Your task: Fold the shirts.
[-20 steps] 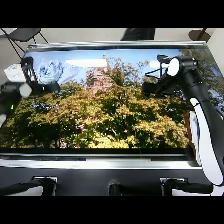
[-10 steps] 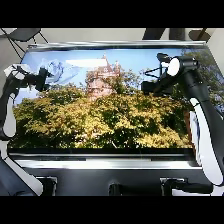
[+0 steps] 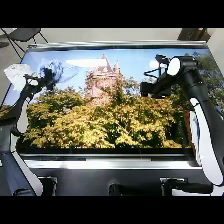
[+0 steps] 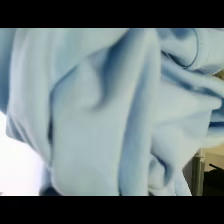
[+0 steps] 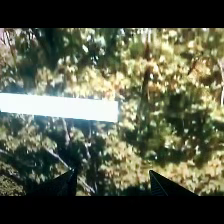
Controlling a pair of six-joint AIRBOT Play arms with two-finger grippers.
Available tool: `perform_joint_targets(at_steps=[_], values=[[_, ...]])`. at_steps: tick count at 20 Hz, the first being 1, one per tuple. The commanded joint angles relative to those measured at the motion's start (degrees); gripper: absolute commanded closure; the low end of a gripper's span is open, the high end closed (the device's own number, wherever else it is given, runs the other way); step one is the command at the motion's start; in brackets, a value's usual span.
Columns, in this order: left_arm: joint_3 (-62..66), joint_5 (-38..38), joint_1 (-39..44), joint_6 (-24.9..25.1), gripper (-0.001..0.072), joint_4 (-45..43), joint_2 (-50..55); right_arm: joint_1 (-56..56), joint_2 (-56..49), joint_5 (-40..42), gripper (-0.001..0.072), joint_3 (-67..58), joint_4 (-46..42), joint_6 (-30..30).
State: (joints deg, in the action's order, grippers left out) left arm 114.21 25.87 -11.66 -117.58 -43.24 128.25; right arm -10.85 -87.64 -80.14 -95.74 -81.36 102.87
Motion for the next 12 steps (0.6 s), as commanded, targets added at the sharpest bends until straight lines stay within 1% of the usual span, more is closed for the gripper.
perform_joint_targets(at_steps=[1,3,5,6,7,8,9,11,12], values=[[0.22,0.26,0.39,2.93,0.0676,3.41,-0.26,-0.04,0.02,-1.99,0.0181,-0.04,0.09,-0.46],[0.22,-0.02,1.01,14.21,0.0677,3.15,-4.87,-0.04,0.59,-1.42,0.0181,-0.07,-2.23,-3.72],[0.2,1.9,1.77,27.82,0.0678,2.82,-12.28,-0.04,2.73,-1.09,0.0181,-0.07,-7.5,-6.54],[0.2,4.35,2.25,33.16,0.0678,1.36,-16.94,-0.04,4.2,-0.7,0.018,-0.07,-10.32,-6.93],[0.2,7.43,2.84,36.52,0.0678,-0.96,-21.46,-0.04,6.03,-0.26,0.018,-0.07,-13.0,-6.93],[0.2,10.91,3.76,38.73,0.0679,-4.44,-26.45,-0.04,7.91,0.0,0.0181,-0.07,-15.1,-6.93],[0.2,14.16,4.87,39.45,0.0678,-7.98,-30.97,-0.04,9.92,0.15,0.018,-0.07,-16.33,-6.93],[0.09,20.48,7.91,39.43,0.0678,-15.45,-40.04,-0.04,14.56,0.09,0.018,-0.07,-17.07,-6.88],[0.09,23.61,9.86,39.36,0.0678,-17.55,-44.26,-0.04,16.7,0.09,0.018,-0.07,-17.05,-6.86]])
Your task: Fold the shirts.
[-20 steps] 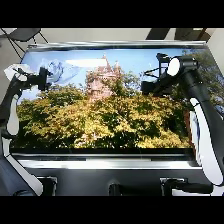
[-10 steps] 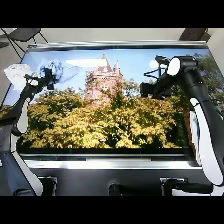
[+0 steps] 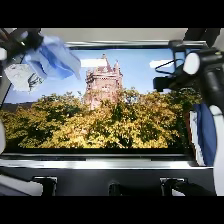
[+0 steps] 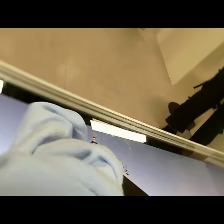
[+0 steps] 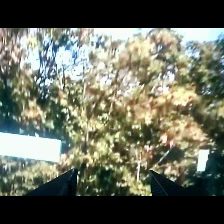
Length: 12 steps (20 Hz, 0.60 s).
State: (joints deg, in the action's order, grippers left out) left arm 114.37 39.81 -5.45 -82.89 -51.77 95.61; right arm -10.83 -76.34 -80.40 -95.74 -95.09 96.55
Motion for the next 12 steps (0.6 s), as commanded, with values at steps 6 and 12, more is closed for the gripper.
perform_joint_targets(at_steps=[6,12], values=[[-0.07,21.03,18.29,-0.92,0.0678,-9.4,-24.17,-0.07,17.07,0.35,0.0179,-0.07,-3.37,0.31],[-7.19,26.8,32.79,-9.42,0.0678,-18.51,-24.24,-0.07,24.9,-3.1,0.0179,-0.07,-7.43,0.33]])
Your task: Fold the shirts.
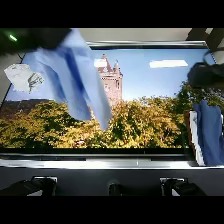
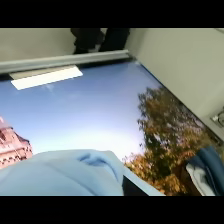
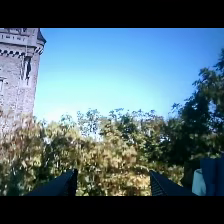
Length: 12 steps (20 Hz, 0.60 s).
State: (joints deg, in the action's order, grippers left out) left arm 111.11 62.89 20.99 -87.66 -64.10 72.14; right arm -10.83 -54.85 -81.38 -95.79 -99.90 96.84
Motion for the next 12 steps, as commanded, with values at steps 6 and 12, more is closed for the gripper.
perform_joint_targets(at_steps=[6,12], values=[[-30.95,0.68,9.42,-6.71,0.0677,-11.37,-0.74,-0.07,0.04,-13.03,0.018,0.33,-0.28,3.96],[-50.12,-6.73,5.88,-10.54,0.0369,-12.02,2.78,-0.07,-13.75,-5.27,0.0152,10.47,14.03,3.17]])
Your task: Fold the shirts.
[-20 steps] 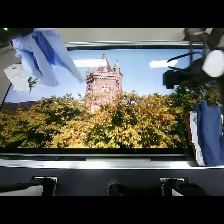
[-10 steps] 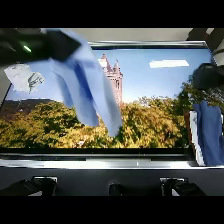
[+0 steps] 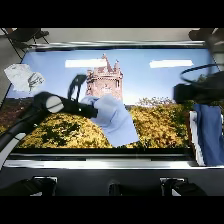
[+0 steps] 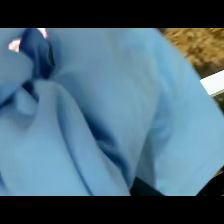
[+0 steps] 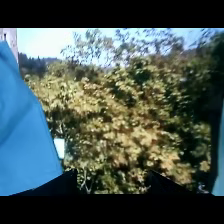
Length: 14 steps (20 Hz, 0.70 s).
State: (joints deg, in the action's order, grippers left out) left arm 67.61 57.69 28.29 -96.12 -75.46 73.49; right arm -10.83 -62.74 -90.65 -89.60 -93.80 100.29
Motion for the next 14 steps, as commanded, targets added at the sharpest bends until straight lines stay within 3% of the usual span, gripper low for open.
perform_joint_targets(at_steps=[1,2,5,9,14], values=[[-5.57,0.55,-3.02,-1.81,0.0076,-0.7,1.2,-0.07,-8.35,5.81,0.015,5.4,10.19,-1.05],[-3.48,3.02,-5.35,-0.22,-0.0013,-0.74,0.61,-0.07,-11.13,6.1,0.0149,5.57,11.78,-1.68],[4.85,8.0,-14.05,5.64,-0.0013,-0.72,-2.67,-0.07,-16.41,3.89,0.0145,5.68,13.88,-6.01],[9.51,8.98,-25.4,6.14,0.0014,0.7,-1.68,-0.07,-17.46,3.78,0.0152,10.93,14.62,-6.51],[9.55,6.16,-28.57,10.25,0.0026,14.78,8.83,-0.07,-17.49,3.89,0.0151,18.36,18.16,-7.87]])
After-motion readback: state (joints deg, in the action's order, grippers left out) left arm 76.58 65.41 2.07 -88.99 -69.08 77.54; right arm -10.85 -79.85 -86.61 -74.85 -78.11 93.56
